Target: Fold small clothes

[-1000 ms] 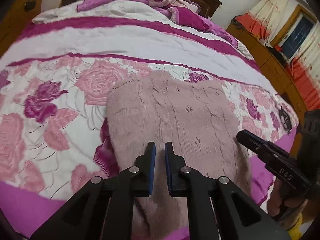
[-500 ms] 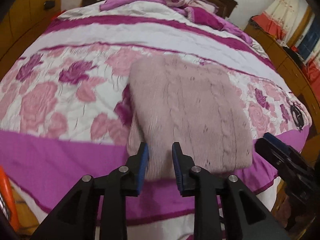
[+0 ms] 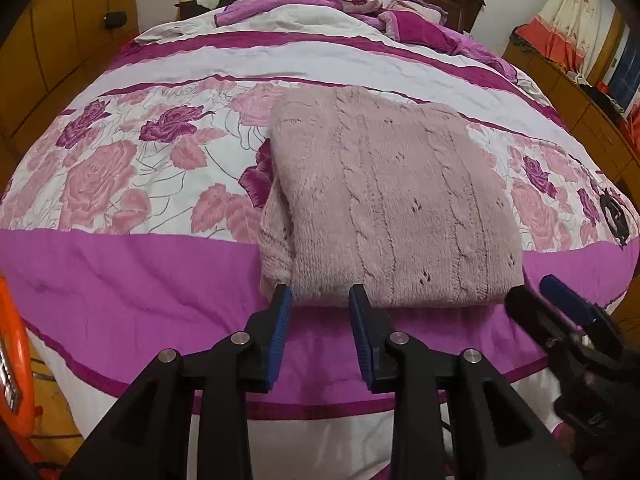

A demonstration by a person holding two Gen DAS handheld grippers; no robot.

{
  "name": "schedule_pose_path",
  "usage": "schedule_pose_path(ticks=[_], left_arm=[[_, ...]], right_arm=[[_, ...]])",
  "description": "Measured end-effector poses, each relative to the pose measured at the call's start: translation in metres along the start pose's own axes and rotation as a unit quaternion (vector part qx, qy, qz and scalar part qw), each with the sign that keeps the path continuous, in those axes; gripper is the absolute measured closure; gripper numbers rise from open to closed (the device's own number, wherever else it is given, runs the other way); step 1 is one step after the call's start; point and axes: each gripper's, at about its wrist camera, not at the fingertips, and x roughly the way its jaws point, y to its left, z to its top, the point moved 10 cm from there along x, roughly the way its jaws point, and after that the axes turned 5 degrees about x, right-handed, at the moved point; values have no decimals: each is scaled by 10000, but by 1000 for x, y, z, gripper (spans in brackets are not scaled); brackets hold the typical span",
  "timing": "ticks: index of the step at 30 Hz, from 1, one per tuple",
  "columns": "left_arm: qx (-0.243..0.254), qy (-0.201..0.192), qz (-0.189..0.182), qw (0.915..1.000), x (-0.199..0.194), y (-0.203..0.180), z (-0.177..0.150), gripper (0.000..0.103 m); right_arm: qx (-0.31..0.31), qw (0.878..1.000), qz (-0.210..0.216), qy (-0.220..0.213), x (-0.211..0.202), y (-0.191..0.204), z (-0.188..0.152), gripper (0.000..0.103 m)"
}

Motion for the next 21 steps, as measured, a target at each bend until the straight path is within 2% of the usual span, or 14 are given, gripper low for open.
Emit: schedule_pose_path(ticks=[9, 21], left_arm=[[135, 103, 71, 9998, 7, -7, -10, 94], [132, 92, 122, 9998, 8, -7, -10, 94]], right_arm=[[24, 9999, 12, 129, 9, -1, -16, 21], [23, 9999, 28, 133, 8, 0, -17, 21]])
